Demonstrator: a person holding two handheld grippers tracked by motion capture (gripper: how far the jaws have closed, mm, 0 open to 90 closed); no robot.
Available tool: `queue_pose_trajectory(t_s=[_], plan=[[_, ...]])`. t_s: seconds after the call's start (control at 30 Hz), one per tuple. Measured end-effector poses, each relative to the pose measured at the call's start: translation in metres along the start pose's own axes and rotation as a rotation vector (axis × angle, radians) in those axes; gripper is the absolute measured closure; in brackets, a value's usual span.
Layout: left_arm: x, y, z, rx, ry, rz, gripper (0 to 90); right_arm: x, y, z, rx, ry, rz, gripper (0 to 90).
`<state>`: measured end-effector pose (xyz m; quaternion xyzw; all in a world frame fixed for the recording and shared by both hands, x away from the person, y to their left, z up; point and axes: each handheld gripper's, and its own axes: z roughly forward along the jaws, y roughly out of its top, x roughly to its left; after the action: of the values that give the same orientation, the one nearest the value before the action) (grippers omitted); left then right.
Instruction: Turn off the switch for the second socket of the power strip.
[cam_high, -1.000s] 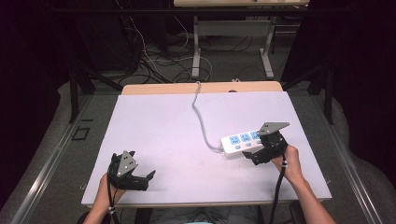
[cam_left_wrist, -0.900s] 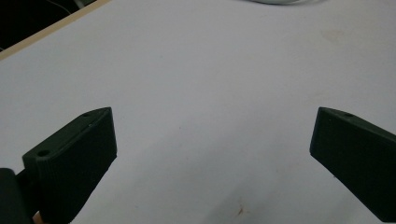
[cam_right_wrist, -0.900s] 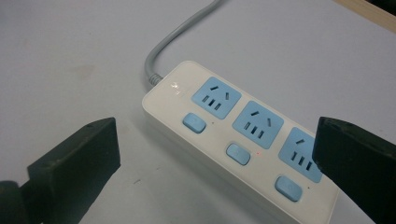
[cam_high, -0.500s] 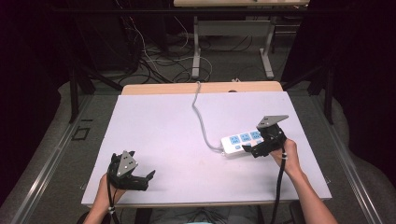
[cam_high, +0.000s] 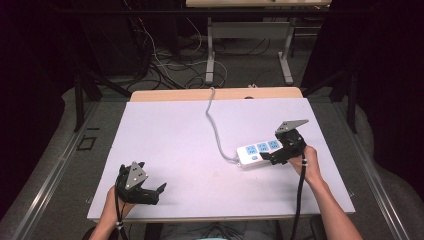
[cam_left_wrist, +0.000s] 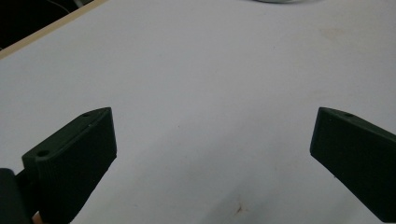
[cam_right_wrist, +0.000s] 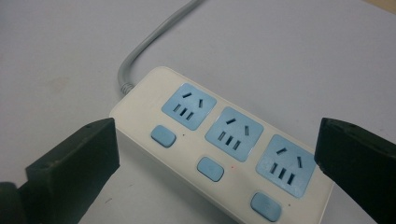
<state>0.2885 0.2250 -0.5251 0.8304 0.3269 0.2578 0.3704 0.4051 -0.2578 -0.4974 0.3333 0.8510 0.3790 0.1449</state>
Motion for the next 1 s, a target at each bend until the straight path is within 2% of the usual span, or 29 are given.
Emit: queue_pose_trajectory(t_s=[0.4, 0.73, 0.9, 0.97, 1.0], plan=[[0.0, 0.0, 0.0, 0.004, -0.002, 0.006, 0.3, -0.01, -0.006, 0.001, -0.011, 0.006, 0.048, 0.0], [-0.001, 0.0, 0.0, 0.007, 0.002, 0.009, 0.3, -0.01, -0.007, 0.003, -0.016, -0.005, 0.051, 0.5], [-0.001, 0.0, -0.001, 0.014, 0.008, 0.021, 0.4, -0.009, -0.008, 0.003, -0.023, -0.007, 0.054, 9.0], [-0.001, -0.001, -0.001, 0.012, 0.003, 0.009, 0.4, -0.009, -0.008, 0.004, -0.022, -0.013, 0.035, 13.3], [-0.001, -0.001, -0.001, 0.011, 0.003, 0.009, 0.4, -0.008, -0.008, 0.004, -0.018, -0.011, 0.047, 15.1]])
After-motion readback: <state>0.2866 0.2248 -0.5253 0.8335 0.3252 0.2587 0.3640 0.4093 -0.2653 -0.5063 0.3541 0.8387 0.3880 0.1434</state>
